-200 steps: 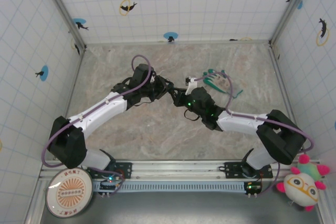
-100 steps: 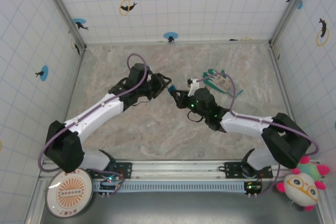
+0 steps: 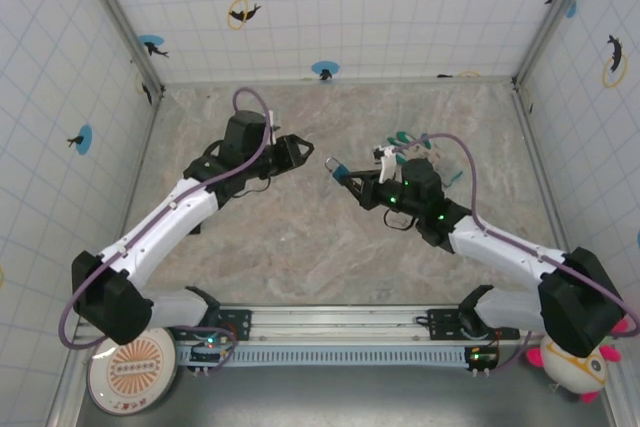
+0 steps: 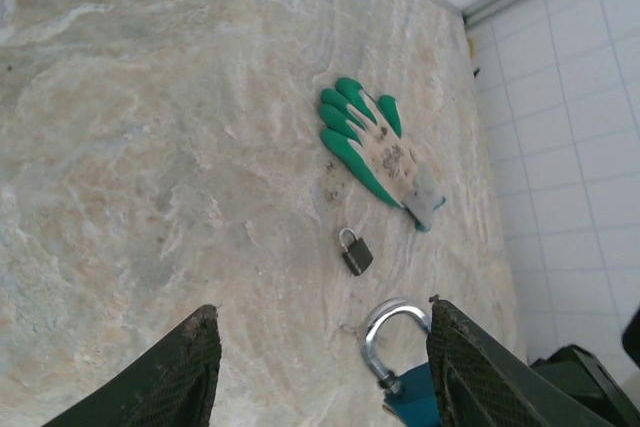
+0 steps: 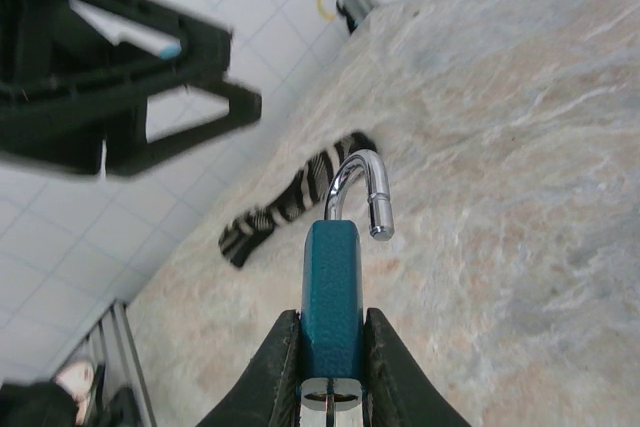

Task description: Unlock with the key

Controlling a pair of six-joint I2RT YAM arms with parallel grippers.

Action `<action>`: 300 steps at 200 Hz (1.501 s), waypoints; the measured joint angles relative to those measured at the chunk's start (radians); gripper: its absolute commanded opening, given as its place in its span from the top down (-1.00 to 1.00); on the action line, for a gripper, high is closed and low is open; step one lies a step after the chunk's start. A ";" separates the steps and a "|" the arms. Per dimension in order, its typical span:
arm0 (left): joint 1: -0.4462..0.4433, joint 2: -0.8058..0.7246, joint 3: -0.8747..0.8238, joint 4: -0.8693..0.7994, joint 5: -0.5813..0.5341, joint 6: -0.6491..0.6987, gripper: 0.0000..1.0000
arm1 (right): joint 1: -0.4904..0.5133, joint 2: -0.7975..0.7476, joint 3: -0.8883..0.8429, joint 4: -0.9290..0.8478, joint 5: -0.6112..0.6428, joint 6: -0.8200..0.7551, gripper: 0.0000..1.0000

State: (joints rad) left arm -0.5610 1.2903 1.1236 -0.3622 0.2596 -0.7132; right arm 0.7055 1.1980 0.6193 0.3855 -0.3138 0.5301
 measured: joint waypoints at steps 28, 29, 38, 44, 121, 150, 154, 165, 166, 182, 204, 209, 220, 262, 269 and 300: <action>0.000 0.008 0.026 -0.030 0.088 0.113 -0.12 | -0.006 -0.004 0.023 -0.094 -0.071 -0.066 1.00; 0.000 0.008 0.027 -0.031 0.090 0.114 -0.13 | -0.006 -0.004 0.024 -0.097 -0.075 -0.069 1.00; 0.000 0.014 0.031 -0.034 0.122 0.143 -0.13 | -0.010 -0.006 0.030 -0.111 -0.089 -0.082 1.00; 0.000 0.016 0.031 -0.036 0.140 0.159 -0.13 | -0.012 -0.008 0.034 -0.119 -0.100 -0.090 1.00; 0.000 0.072 0.031 -0.058 0.256 0.220 -0.04 | -0.014 -0.034 0.046 -0.138 -0.163 -0.141 1.00; 0.000 0.076 0.031 -0.058 0.275 0.220 0.12 | -0.014 -0.052 0.049 -0.155 -0.174 -0.157 1.00; 0.000 0.078 0.031 -0.058 0.280 0.220 0.15 | -0.014 -0.056 0.050 -0.155 -0.175 -0.161 1.00; 0.000 0.085 0.031 -0.058 0.289 0.220 0.18 | -0.014 -0.066 0.053 -0.159 -0.179 -0.170 1.00; 0.000 0.085 0.031 -0.058 0.290 0.220 0.18 | -0.014 -0.067 0.054 -0.159 -0.179 -0.171 1.00; -0.001 0.098 0.030 -0.058 0.301 0.225 0.21 | -0.013 -0.085 0.058 -0.160 -0.184 -0.183 1.00; -0.004 0.108 0.028 -0.058 0.312 0.235 0.25 | -0.014 -0.108 0.058 -0.163 -0.184 -0.203 1.00; -0.007 0.109 0.028 -0.058 0.313 0.238 0.26 | -0.013 -0.112 0.058 -0.168 -0.183 -0.209 1.00; -0.012 0.109 0.028 -0.058 0.319 0.242 0.31 | -0.013 -0.119 0.058 -0.182 -0.180 -0.220 1.00; -0.022 0.109 0.019 -0.051 0.349 0.246 0.62 | -0.013 -0.165 0.058 -0.214 -0.109 -0.247 1.00; -0.023 0.109 0.015 -0.051 0.354 0.246 0.65 | -0.013 -0.177 0.058 -0.214 -0.090 -0.249 1.00; -0.028 0.109 0.005 -0.052 0.373 0.246 0.66 | -0.013 -0.221 0.044 -0.189 -0.009 -0.249 1.00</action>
State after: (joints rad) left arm -0.5888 1.3991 1.1286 -0.4145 0.6327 -0.4671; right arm 0.6926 0.9768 0.6632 0.1967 -0.3229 0.2806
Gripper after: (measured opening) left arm 0.173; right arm 0.177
